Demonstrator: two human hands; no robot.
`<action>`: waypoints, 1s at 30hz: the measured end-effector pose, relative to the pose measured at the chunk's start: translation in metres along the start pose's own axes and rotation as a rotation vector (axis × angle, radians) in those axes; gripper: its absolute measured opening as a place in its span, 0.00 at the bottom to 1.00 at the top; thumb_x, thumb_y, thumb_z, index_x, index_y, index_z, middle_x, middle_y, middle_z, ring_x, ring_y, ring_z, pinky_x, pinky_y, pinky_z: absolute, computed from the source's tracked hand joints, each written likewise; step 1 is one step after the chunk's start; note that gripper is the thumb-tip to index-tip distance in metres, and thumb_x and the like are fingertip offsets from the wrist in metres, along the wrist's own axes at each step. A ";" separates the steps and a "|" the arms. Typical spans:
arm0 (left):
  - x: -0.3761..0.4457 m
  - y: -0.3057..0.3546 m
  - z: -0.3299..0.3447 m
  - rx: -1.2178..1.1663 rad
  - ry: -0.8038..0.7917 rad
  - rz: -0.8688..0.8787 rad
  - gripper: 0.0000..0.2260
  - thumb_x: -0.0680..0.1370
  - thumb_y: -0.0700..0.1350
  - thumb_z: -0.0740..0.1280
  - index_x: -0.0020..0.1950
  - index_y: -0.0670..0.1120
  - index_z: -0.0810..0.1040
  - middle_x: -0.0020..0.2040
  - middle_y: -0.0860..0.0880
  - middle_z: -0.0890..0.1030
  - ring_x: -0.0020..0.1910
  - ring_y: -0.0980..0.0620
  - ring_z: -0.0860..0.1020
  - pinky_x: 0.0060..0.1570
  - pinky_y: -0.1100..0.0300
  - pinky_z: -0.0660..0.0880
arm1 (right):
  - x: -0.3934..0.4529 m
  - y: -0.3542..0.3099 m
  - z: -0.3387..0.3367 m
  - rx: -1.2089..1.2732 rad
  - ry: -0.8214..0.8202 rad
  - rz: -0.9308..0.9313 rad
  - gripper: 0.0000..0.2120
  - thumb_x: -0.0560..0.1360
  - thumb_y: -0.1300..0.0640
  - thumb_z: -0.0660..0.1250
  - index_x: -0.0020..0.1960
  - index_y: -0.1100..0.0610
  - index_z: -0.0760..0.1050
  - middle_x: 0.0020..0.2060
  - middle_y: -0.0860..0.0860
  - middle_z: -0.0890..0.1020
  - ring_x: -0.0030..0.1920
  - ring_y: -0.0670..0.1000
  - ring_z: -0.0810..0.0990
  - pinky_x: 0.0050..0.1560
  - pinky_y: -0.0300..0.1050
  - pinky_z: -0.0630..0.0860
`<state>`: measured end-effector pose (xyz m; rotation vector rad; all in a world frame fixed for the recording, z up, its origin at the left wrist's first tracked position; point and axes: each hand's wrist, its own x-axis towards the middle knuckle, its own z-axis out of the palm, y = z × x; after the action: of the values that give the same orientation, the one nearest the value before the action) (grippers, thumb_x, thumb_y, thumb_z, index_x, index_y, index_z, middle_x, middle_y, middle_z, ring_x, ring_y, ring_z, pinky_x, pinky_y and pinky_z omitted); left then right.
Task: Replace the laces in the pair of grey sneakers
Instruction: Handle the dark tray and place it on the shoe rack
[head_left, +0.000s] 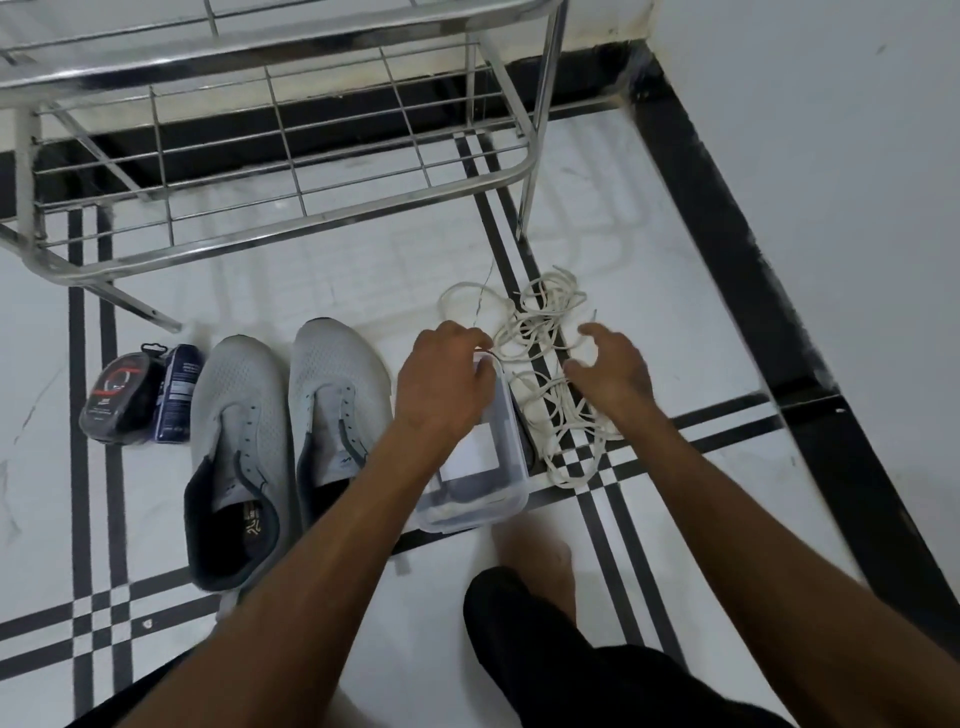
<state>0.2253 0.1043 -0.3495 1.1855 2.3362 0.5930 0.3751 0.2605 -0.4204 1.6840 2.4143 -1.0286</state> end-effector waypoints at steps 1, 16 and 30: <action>-0.010 -0.001 0.001 -0.001 0.015 -0.011 0.15 0.80 0.43 0.64 0.66 0.47 0.78 0.64 0.45 0.76 0.63 0.44 0.71 0.62 0.52 0.70 | -0.008 0.011 0.004 -0.109 -0.123 -0.048 0.37 0.73 0.49 0.73 0.78 0.48 0.61 0.74 0.59 0.65 0.76 0.62 0.61 0.70 0.56 0.65; -0.072 -0.019 0.015 -0.079 0.038 -0.426 0.31 0.77 0.36 0.62 0.79 0.41 0.54 0.73 0.38 0.66 0.67 0.36 0.70 0.64 0.43 0.72 | -0.060 0.054 0.019 -0.179 -0.020 -0.110 0.08 0.78 0.64 0.64 0.52 0.59 0.82 0.46 0.57 0.82 0.44 0.56 0.81 0.39 0.40 0.70; -0.084 -0.046 0.012 -0.325 0.035 -0.371 0.25 0.73 0.32 0.62 0.66 0.53 0.73 0.49 0.55 0.79 0.49 0.48 0.80 0.43 0.57 0.77 | -0.111 -0.041 -0.098 0.453 -0.045 -0.221 0.09 0.72 0.63 0.75 0.48 0.51 0.86 0.40 0.46 0.87 0.42 0.48 0.86 0.50 0.50 0.82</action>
<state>0.2472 0.0125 -0.3686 0.5841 2.2945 0.8195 0.4195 0.2114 -0.2819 1.4855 2.5178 -1.7354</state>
